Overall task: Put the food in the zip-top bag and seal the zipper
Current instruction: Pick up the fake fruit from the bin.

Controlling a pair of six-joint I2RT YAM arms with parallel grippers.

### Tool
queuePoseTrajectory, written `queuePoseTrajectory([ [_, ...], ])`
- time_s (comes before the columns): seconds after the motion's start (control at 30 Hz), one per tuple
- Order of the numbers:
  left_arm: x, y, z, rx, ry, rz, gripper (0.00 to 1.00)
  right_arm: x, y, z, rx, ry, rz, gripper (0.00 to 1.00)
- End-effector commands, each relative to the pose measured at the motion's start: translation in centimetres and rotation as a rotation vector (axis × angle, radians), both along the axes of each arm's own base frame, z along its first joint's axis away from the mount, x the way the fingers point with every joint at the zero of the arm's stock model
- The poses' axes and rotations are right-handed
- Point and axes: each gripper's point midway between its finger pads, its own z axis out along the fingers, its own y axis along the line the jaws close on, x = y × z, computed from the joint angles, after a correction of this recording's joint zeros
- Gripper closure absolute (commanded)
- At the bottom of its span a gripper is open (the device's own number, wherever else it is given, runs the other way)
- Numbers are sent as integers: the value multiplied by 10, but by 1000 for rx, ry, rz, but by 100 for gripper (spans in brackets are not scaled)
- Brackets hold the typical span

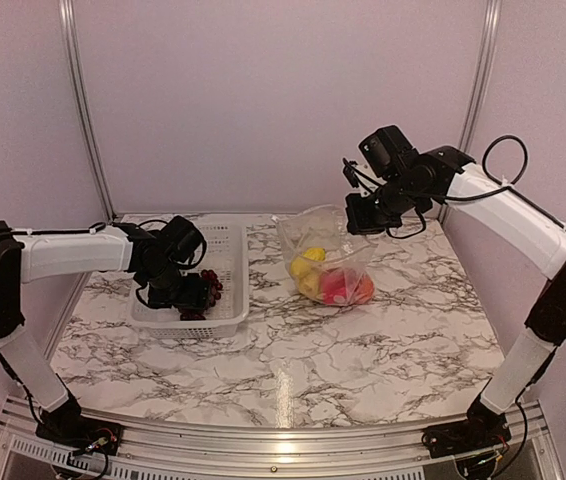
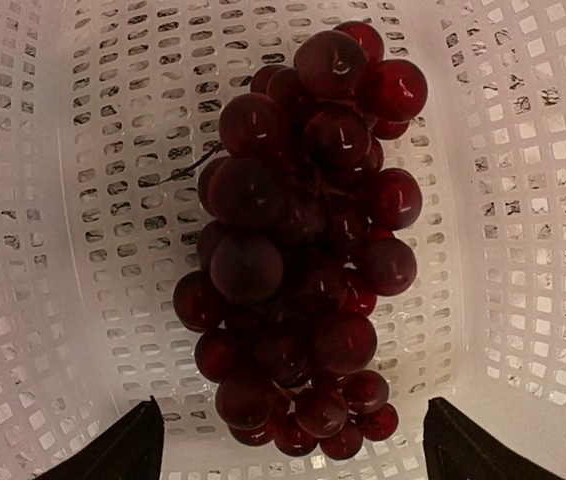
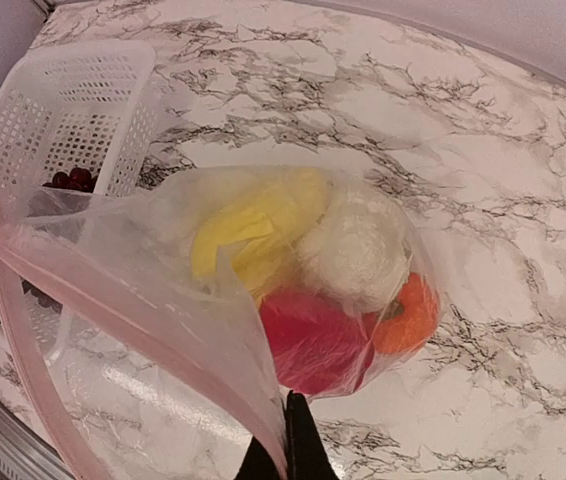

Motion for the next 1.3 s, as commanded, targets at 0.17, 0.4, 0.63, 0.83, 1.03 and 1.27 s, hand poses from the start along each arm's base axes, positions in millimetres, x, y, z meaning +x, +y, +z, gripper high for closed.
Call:
queuePoseTrajectory([
  [0.17,23,-4,-13,41,11,-26,10,-2,-3,18,55,-37,-21,100],
  [0.4,36,-9,-26,48,2,-24,11,-4,-3,18,70,-36,-23,100],
  [0.63,41,-15,-39,45,8,-67,17,-4,-2,15,68,-32,-21,100],
  [0.83,37,-7,-43,76,-1,-91,29,-3,-2,15,67,-32,-21,100],
  [1.03,43,-19,-16,27,-40,-159,45,-2,0,13,69,-28,-17,100],
  [1.27,59,-30,32,-31,-145,-169,51,0,2,12,69,-24,-12,100],
])
